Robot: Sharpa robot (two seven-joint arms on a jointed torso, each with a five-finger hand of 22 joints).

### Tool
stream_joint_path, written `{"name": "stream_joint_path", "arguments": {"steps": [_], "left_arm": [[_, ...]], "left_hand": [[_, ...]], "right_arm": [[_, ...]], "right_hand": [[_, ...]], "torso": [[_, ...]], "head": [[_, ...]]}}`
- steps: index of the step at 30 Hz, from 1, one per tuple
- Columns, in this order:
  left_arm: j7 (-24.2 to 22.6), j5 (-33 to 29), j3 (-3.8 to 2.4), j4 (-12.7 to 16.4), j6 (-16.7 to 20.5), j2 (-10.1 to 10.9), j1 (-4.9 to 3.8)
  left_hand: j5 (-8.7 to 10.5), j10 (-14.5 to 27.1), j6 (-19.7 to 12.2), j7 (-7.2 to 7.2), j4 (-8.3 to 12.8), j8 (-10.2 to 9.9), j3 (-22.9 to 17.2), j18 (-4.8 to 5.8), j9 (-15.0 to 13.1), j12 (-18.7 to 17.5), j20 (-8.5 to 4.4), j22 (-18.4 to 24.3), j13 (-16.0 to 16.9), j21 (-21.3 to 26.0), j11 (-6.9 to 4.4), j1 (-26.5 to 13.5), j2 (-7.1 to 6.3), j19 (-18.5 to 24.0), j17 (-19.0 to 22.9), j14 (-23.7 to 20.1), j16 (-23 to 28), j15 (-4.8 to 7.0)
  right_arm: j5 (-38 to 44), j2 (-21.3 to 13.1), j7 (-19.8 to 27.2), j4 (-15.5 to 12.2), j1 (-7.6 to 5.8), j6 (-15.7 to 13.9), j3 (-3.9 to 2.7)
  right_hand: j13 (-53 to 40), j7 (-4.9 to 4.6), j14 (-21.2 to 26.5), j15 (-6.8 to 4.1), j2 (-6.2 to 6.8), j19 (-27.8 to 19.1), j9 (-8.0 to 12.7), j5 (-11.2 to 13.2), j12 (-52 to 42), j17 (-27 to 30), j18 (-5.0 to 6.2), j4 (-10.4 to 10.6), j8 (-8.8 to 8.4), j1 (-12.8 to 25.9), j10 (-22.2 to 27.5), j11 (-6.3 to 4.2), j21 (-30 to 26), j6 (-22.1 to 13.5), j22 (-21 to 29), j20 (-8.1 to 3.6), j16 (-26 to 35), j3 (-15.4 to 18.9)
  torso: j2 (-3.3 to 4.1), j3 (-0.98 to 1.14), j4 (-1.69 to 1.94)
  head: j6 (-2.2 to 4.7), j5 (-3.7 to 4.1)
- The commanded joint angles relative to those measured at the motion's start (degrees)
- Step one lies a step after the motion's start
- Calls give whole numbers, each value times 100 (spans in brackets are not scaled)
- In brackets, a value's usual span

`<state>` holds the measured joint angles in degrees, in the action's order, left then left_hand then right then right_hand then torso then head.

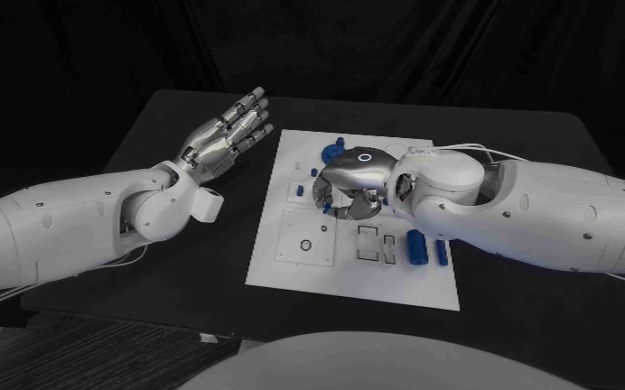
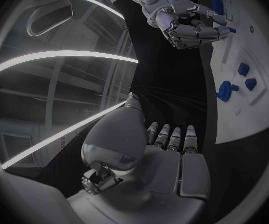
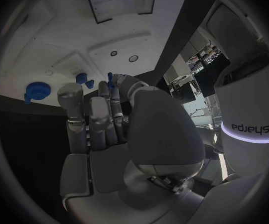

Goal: Assemble the parts on the task board

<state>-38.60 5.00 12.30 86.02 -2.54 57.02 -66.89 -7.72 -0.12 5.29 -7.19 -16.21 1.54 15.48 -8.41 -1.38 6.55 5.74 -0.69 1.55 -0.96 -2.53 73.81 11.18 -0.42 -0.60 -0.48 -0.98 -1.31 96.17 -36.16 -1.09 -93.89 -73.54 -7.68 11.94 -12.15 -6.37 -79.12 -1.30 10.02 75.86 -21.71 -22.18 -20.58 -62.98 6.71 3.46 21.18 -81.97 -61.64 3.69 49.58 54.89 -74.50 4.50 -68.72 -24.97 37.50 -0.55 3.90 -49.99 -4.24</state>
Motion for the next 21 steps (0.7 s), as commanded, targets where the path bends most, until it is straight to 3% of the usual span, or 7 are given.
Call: {"name": "stream_joint_path", "arguments": {"steps": [1,3,4,5,8,14,21], "left_arm": [[-554,18,-5,13,354,3,27],[-569,21,-5,15,394,6,43],[-573,22,-5,16,401,6,50],[-575,23,-5,16,404,6,56],[-581,25,-5,19,403,7,73],[-605,26,-5,19,396,7,96],[-624,27,-5,20,358,7,110]], "left_hand": [[5,4,-101,-68,-50,-81,245,-38,63,-105,-111,69,-63,96,-180,-162,-61,42,60,48,98,145],[6,7,-133,-87,-52,-86,241,-20,68,-127,-182,69,-66,96,-246,-204,-75,42,60,48,98,196],[7,10,-140,-29,-51,-86,232,-7,68,-142,-230,69,-68,96,-311,-218,-79,42,60,48,98,227],[2,19,-195,132,-50,-94,211,22,76,-215,-396,69,-79,96,-440,-249,-73,42,60,48,98,357],[15,24,-239,190,-50,-99,190,148,82,-274,-600,69,-88,96,-454,-277,-53,42,60,48,98,438],[-22,20,-217,403,-48,-94,166,247,77,-274,-982,69,-86,96,-296,-275,-36,42,60,48,98,726],[-91,17,-188,480,-44,-90,146,313,72,-264,-1038,69,-83,96,-227,-236,-27,42,60,48,98,715]], "right_arm": [[2,12,-176,-38,27,105,-5],[2,20,-193,-43,37,123,-5],[2,24,-199,-43,42,130,-5],[2,28,-206,-41,46,138,-5],[2,42,-225,-30,61,167,-5],[2,67,-253,-13,93,252,-5],[2,84,-290,10,152,364,-5]], "right_hand": [[-78,-43,-68,-10,-114,33,-153,-131,-41,21,61,-60,-17,-132,-243,-77,-24,70,-584,-1,26,-88],[-78,-45,-67,-9,-112,30,-150,-133,-37,24,62,-61,-27,-129,-242,-75,-34,65,-582,0,29,-87],[-78,-45,-67,-9,-112,30,-150,-133,-37,24,62,-61,-27,-129,-242,-75,-34,65,-582,0,29,-87],[-78,-45,-67,-9,-112,30,-150,-133,-37,24,62,-61,-27,-129,-242,-75,-34,65,-582,0,29,-87],[-77,-46,-64,-8,-112,27,-147,-134,-34,33,64,-61,-34,-127,-239,-74,-44,62,-579,0,36,-86],[-77,-48,-59,-6,-112,23,-145,-134,-30,46,66,-61,-41,-125,-236,-72,-57,58,-576,1,46,-85],[-75,-51,-52,-3,-112,15,-139,-137,-19,61,69,-65,-59,-125,-227,-68,-77,51,-571,3,59,-84]], "torso": [[-4,-4,-1],[-1,-3,-1],[1,-2,0],[1,-3,1],[3,-4,-4],[-3,-6,-5],[2,-1,-3]], "head": [[-1,-19],[-1,-23],[-1,-27],[-1,-30],[-1,-40],[-1,-43],[-1,-36]]}}
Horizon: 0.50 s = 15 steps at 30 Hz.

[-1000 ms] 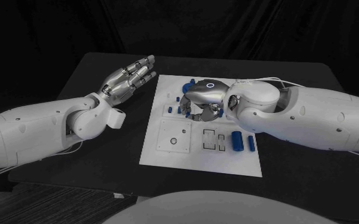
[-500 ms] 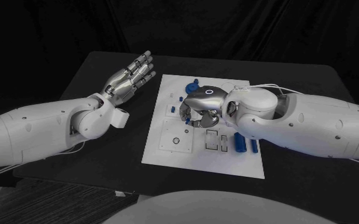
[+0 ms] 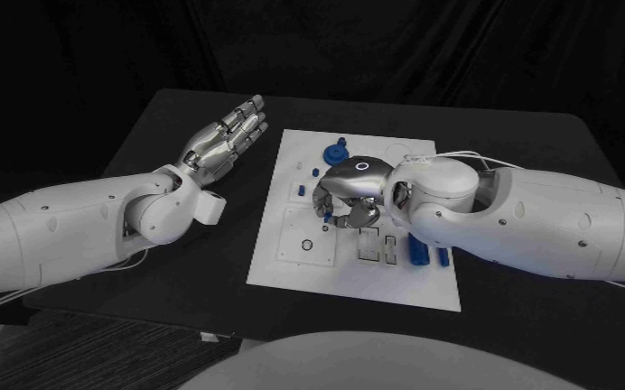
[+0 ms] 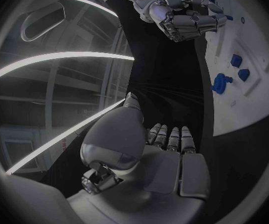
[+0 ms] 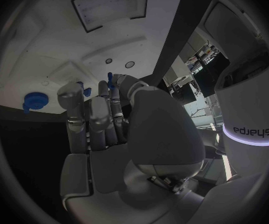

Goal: Assemble the parts on the task board

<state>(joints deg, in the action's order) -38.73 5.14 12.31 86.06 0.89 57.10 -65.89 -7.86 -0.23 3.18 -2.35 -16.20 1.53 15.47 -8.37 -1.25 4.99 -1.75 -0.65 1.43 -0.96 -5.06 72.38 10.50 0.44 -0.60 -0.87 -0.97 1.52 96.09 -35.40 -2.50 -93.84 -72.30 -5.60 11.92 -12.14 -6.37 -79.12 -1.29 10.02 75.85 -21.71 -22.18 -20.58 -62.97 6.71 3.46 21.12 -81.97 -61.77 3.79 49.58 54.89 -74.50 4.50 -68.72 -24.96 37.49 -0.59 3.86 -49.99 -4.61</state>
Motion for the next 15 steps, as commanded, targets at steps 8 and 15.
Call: {"name": "stream_joint_path", "arguments": {"steps": [8,15], "left_arm": [[-608,13,-6,26,-43,5,16],[-595,13,-6,29,-98,5,20]], "left_hand": [[-391,23,151,44,-43,-72,70,344,42,-94,7,65,-68,96,117,138,85,-44,60,87,97,114],[-744,20,190,43,-43,-70,14,306,39,-83,141,65,-66,96,125,372,124,-44,60,87,97,19]], "right_arm": [[10,30,-157,56,88,179,-3],[10,56,-149,94,125,159,-3]], "right_hand": [[-75,-52,-51,-2,-113,12,-137,-138,-16,60,71,-67,-59,-126,-212,-77,-89,50,-568,4,60,-85],[-75,-53,-51,-1,-116,13,-135,-141,-13,60,70,-71,-65,-129,-211,-76,-85,50,-569,4,61,-86]], "torso": [[4,4,-3],[1,4,-3]], "head": [[-1,-6],[-1,-1]]}}
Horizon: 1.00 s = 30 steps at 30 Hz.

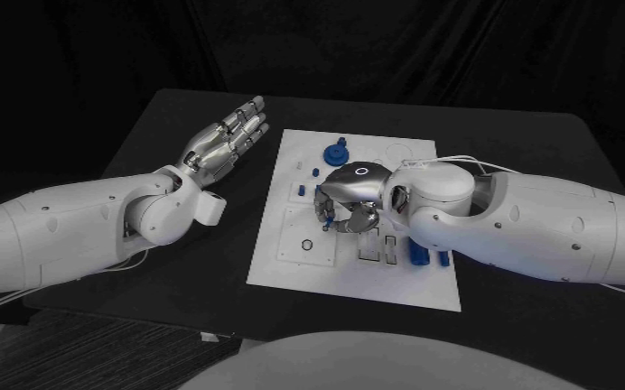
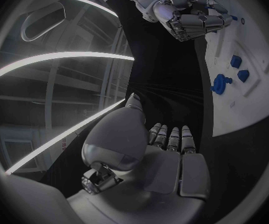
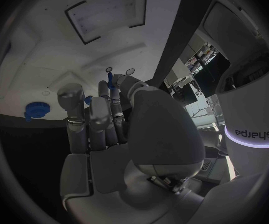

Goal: Assemble the parts on the task board

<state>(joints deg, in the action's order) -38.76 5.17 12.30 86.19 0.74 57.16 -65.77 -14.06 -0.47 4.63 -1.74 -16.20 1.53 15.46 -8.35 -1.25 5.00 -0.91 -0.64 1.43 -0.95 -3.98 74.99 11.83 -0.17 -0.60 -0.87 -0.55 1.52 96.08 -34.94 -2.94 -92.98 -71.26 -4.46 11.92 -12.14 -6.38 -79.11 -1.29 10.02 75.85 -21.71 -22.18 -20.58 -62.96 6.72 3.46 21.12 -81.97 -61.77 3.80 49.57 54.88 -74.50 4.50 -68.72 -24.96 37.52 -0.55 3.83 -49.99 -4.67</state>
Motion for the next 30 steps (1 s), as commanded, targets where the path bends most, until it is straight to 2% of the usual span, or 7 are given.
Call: {"name": "stream_joint_path", "arguments": {"steps": [1,3,5,12,30], "left_arm": [[-587,10,-6,16,-94,0,8],[-578,10,-6,15,-116,0,9],[-569,10,-6,13,-135,-2,10],[-522,10,-6,3,-225,-12,15],[-447,10,-6,-20,-347,-24,31]], "left_hand": [[-191,45,60,-36,-43,-68,7,300,37,-82,78,64,-66,95,18,155,-6,17,60,87,55,5],[-304,46,91,-109,-46,-63,-5,292,32,-88,139,64,-68,95,9,223,3,17,60,87,55,-52],[-415,46,107,-113,-45,-61,-19,268,31,-87,206,64,-67,95,24,295,12,17,60,87,55,-94],[-523,46,156,-106,-47,-54,-38,212,24,-82,348,64,-67,95,65,413,21,17,60,87,55,-180],[-628,44,196,-92,-52,-48,-47,174,20,-65,450,64,-64,95,191,491,44,17,60,87,55,-249]], "right_arm": [[11,14,-104,13,25,42,-3],[11,22,-102,27,32,42,-3],[11,30,-101,46,39,46,-3],[11,66,-72,131,76,-4,-3],[11,119,-27,158,108,-32,-3]], "right_hand": [[-75,-52,-51,-2,-116,13,-135,-141,-13,60,70,-71,-65,-129,-210,-76,-85,50,-569,4,60,-86],[-75,-52,-51,-2,-116,13,-135,-141,-13,60,70,-71,-65,-129,-210,-76,-85,50,-569,4,60,-86],[-75,-52,-51,-2,-116,13,-135,-141,-13,60,70,-71,-65,-129,-210,-76,-85,50,-569,4,60,-86],[-78,-52,-56,-2,-124,16,-133,-149,-12,47,68,-82,-73,-141,-215,-78,-75,58,-571,5,50,-89],[-82,-52,-59,-3,-128,18,-131,-155,-14,44,68,-94,-81,-151,-224,-79,-70,69,-573,5,47,-89]], "torso": [[-2,0,-1],[0,-1,-2],[2,0,0],[1,0,2],[4,2,2]], "head": [[-1,10],[-1,11],[-1,13],[-1,15],[-1,13]]}}
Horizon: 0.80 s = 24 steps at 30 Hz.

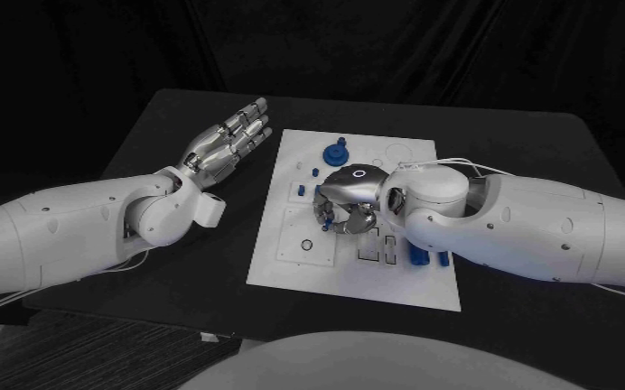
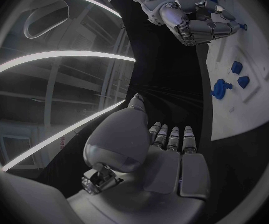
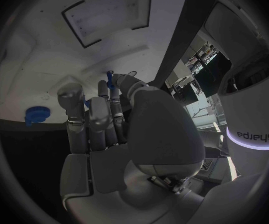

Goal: Assemble the parts on the task board

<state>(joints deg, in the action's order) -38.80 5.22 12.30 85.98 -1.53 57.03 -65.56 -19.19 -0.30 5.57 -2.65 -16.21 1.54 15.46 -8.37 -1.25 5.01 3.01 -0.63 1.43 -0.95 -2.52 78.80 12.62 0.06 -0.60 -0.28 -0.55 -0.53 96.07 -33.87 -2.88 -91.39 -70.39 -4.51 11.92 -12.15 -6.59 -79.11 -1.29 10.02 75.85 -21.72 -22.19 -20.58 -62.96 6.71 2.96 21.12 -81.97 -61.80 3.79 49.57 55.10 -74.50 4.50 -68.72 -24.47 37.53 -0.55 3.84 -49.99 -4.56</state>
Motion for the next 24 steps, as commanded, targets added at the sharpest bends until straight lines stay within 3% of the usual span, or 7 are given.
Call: {"name": "stream_joint_path", "arguments": {"steps": [1,19,24], "left_arm": [[-439,6,-6,-1,-126,-13,11],[-367,6,-6,-18,-200,-20,23],[-351,6,-6,-20,-221,-22,25]], "left_hand": [[-122,27,109,3,-52,-48,-47,175,19,-65,73,63,-64,95,56,115,-31,-6,60,28,55,-59],[-181,26,127,55,-47,-46,-53,186,17,-53,186,63,-63,95,78,168,-8,-6,60,28,55,-186],[-235,26,147,79,-40,-42,-64,197,15,-50,216,63,-63,95,86,210,-3,-6,60,28,55,-229]], "right_arm": [[12,15,-33,1,23,-26,-3],[12,55,-79,16,45,83,-3],[12,69,-119,27,52,161,-3]], "right_hand": [[-82,-31,-58,-3,-128,18,-131,-154,-14,44,68,-44,-81,-151,-221,-78,-70,47,-573,5,48,-139],[-87,-33,-48,-3,-127,10,-126,-155,-14,70,73,-58,-96,-160,-226,-78,-93,48,-567,5,69,-135],[-161,-75,7,24,-139,-58,-72,-31,-67,140,90,-110,-256,-164,-123,-49,-226,-85,-536,22,136,-68]], "torso": [[2,1,2],[-2,-1,0],[-2,1,0]], "head": [[-1,4],[-1,2],[-1,1]]}}
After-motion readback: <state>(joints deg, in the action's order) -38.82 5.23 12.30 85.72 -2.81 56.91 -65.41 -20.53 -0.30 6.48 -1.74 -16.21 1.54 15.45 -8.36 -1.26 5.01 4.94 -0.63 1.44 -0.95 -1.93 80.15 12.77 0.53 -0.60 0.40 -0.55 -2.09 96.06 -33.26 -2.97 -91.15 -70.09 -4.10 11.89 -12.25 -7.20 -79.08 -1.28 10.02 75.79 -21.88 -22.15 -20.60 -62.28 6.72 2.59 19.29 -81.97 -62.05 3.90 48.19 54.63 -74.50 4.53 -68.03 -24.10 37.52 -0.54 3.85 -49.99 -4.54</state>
